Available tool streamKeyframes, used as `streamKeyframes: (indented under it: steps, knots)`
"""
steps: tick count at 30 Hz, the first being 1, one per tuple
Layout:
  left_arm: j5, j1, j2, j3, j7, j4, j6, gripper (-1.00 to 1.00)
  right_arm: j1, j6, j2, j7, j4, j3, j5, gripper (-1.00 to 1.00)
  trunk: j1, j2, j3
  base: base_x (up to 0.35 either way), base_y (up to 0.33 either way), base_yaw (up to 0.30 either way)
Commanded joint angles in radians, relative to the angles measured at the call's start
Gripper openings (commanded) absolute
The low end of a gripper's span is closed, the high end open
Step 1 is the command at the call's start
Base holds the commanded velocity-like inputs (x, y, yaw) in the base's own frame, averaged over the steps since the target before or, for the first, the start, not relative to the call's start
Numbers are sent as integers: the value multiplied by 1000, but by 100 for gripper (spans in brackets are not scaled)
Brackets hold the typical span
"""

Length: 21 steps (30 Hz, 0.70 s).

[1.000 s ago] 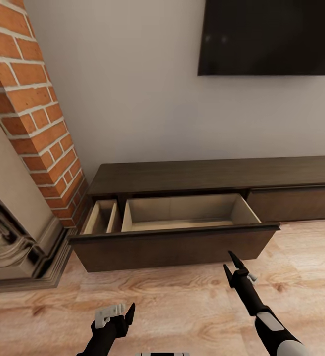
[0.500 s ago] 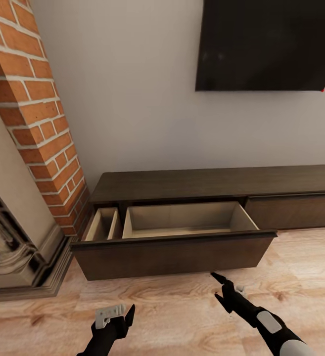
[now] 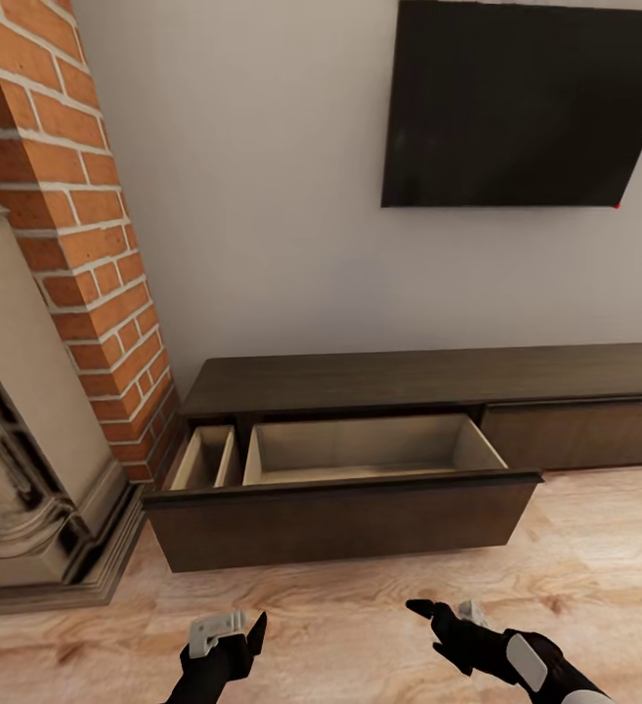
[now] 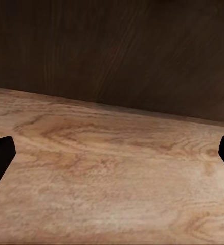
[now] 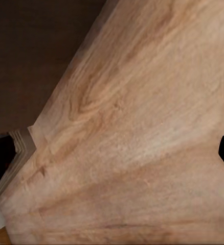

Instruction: Place each of the two pumpkins and all three candles from the living room inside a cabinet in the living room (use any cabinet), then make sure every cabinet is closed, and position the cauldron so it is next to a table in the living room.

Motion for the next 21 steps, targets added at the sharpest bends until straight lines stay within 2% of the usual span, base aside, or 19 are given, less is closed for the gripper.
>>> streamKeyframes:
  steps: [1, 3, 5, 6, 8, 10, 11, 14, 21]
  knots:
    - [10, 0, 1, -3, 8, 17, 5, 100, 27, 1, -1, 5, -3, -2, 14, 100, -1, 0, 3, 0, 0, 0]
    - [10, 0, 0, -2, 8, 20, 5, 100, 36, -13, 0, 5, -5, 3, 18, 100, -1, 0, 11, 0, 0, 0]
    - [10, 0, 0, -2, 8, 24, 5, 100, 43, -46, 4, 3, -9, 31, 21, 100, -2, 1, 19, 0, 0, 0]
    - [9, 0, 0, -1, 8, 26, 6, 100, 47, -72, 5, 3, -12, 59, 22, 100, -3, 1, 23, 0, 0, 0]
    - [9, 0, 0, -1, 8, 27, 6, 100, 52, -104, 5, 3, -13, 81, 22, 100, -4, 2, 30, 0, 0, 0]
    - [9, -1, -1, -1, 8, 32, 6, 100, 70, -164, 7, 3, -14, 101, 23, 100, -5, 2, 38, 0, 0, 0]
    - [10, -1, 0, -1, 8, 49, 6, 100, 90, -225, 10, 2, -15, 119, 23, 100, -5, 2, 42, 0, 0, 0]
    - [11, -1, 0, -1, 8, 66, 6, 100, 103, -274, 10, 1, -15, 149, 24, 100, -6, 3, 54, 0, 0, 0]
    - [11, -2, 1, -1, 8, 82, 4, 100, 112, -308, 4, 10, -15, 175, 20, 100, -10, 5, 81, 0, 0, 0]
